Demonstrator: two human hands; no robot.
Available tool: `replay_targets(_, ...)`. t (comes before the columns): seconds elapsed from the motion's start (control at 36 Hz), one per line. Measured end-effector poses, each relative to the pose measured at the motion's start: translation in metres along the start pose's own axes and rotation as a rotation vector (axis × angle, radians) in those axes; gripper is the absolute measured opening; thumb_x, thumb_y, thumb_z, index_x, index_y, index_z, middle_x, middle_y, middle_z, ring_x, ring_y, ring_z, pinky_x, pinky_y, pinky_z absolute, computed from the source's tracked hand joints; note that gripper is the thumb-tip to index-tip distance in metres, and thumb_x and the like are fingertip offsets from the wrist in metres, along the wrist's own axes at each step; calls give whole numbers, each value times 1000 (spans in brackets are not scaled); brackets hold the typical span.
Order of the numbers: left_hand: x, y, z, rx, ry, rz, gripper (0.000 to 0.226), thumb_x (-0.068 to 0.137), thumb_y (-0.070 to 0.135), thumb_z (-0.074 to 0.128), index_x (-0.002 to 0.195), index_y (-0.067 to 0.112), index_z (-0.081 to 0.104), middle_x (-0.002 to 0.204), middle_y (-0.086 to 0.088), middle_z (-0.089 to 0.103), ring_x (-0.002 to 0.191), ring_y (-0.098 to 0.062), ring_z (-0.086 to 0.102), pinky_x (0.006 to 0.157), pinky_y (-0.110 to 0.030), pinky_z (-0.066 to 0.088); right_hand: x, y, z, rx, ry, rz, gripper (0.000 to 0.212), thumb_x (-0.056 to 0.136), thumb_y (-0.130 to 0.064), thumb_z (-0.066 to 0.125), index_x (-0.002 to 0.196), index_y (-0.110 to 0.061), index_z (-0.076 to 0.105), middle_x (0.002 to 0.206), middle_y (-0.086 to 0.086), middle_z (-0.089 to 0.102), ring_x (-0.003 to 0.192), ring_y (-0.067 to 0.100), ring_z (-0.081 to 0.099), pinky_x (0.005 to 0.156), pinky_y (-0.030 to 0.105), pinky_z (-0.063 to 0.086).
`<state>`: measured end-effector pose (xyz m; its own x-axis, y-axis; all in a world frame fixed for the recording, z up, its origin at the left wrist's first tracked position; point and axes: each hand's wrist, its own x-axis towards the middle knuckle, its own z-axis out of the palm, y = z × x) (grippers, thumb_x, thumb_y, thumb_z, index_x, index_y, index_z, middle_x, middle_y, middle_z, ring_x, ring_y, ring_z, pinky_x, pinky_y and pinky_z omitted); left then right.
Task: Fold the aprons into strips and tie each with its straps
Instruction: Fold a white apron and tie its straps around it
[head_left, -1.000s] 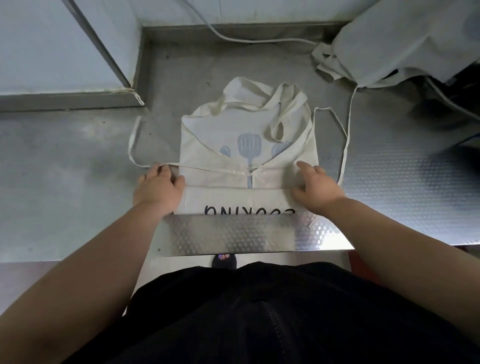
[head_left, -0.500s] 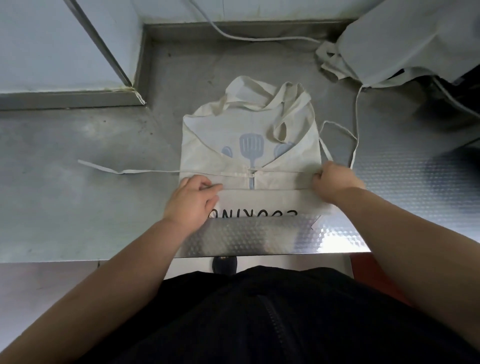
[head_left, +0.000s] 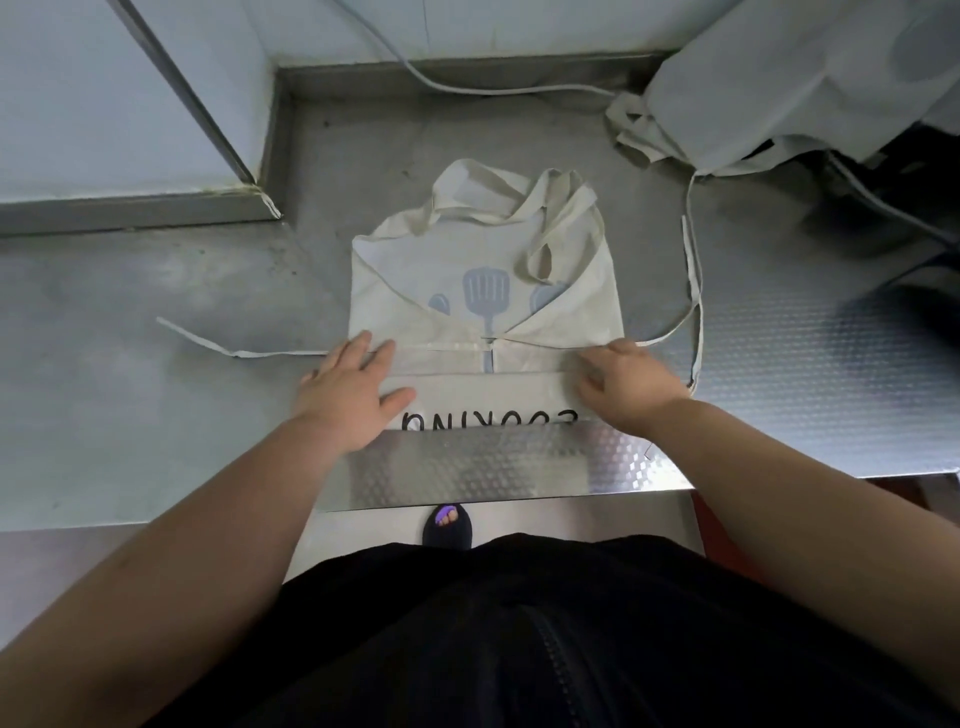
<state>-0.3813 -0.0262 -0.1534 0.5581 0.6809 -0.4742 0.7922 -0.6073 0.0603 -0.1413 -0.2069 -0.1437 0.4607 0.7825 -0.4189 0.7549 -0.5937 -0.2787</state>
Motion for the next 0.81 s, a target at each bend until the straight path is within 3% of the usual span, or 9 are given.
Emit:
replay_targets(0.19,-9,-6,16,-94,96,-32,65,98,49,29,152,21,6,160,-1,-5,146,-20,-6,117,-40,9,-8,0,3,-65,55,-32,36,98,-38,38,121,-15,55,118,8,49,111,31,50,84,34,41)
replay_targets(0.25,-15,-9,21,-127,233,23,58,99,44,34,151,21,19,159,-4,6,146,-22,1,114,-44,16,-14,-1,2,-113,20,-66,45,95,-51,40,123,-19,54,122,5,48,115,28,48,89,33,38)
replay_targets(0.33,-25,-11,22,-188,395,240,57,87,52,41,133,20,54,145,-9,41,130,-30,34,99,-53,39,-24,1,1,-185,-68,-105,65,82,-67,51,129,-23,49,132,-2,43,121,24,43,101,31,30)
replay_targets(0.39,-28,-13,24,-174,298,308,75,73,69,39,132,27,54,142,-2,45,128,-28,41,102,-48,36,-25,6,3,-209,-74,-129,63,80,-60,56,132,-24,47,133,-3,42,121,24,43,102,31,28)
replay_targets(0.47,-27,-17,22,-201,115,275,94,56,79,48,140,39,40,146,9,35,135,-18,31,111,-37,25,-22,9,1,-219,-48,-156,41,84,-36,55,122,-19,53,119,3,52,113,27,50,94,31,34)
replay_targets(0.56,-22,-17,21,-380,164,234,69,69,39,79,132,30,53,142,3,41,129,-17,42,108,-28,29,-19,7,-4,-123,-9,-123,27,83,-27,54,107,-15,59,106,6,60,103,29,55,84,33,40)
replay_targets(0.64,-17,-19,17,-489,211,152,43,76,9,72,118,17,66,129,-1,50,116,-15,53,94,-15,31,-17,7,-7,30,27,-39,28,85,-24,55,110,-16,62,105,5,65,102,28,56,83,34,45)
replay_targets(0.72,-12,-25,7,-680,209,54,20,82,11,69,100,18,73,104,3,62,99,-14,59,82,-14,36,-12,8,-14,280,20,98,21,84,-20,58,104,-18,62,95,4,63,91,23,55,74,29,42)
replay_targets(0.81,-5,-29,-1,-867,150,-59,9,88,19,65,95,23,68,79,5,63,69,-10,54,60,-18,39,-3,12,-19,416,13,185,21,81,-15,61,101,-19,59,95,8,62,85,24,56,69,26,42)
